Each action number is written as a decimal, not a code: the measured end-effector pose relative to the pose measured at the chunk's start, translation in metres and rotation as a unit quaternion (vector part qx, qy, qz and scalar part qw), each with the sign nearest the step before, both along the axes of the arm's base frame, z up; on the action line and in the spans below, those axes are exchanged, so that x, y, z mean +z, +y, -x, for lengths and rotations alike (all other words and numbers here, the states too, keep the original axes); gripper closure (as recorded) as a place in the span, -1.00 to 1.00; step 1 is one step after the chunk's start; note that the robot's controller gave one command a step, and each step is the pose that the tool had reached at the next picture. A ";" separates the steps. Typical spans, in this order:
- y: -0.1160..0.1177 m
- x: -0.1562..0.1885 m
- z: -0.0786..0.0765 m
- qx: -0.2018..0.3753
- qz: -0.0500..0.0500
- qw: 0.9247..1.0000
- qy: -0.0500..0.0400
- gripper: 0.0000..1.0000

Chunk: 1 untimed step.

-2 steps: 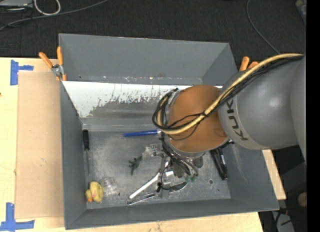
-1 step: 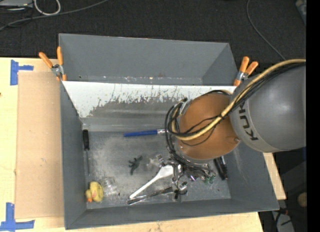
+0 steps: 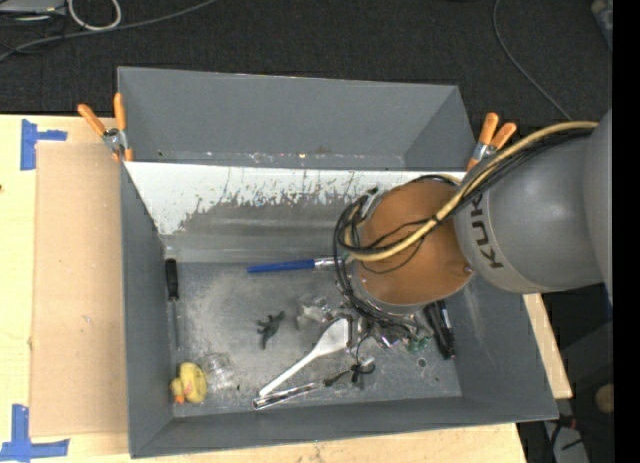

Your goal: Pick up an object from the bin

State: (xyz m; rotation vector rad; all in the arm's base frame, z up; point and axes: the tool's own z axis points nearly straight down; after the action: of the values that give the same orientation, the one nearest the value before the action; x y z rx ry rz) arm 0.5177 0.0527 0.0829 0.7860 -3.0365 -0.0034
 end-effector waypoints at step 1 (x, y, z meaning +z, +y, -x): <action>-0.024 -0.013 -0.015 0.170 -0.001 0.985 0.000 1.00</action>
Offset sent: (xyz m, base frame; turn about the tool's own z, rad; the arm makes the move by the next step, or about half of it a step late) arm 0.0000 0.0000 0.0000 0.0000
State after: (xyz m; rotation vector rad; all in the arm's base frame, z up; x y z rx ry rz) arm 0.5331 0.0284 0.0704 1.2899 -2.8591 -0.0061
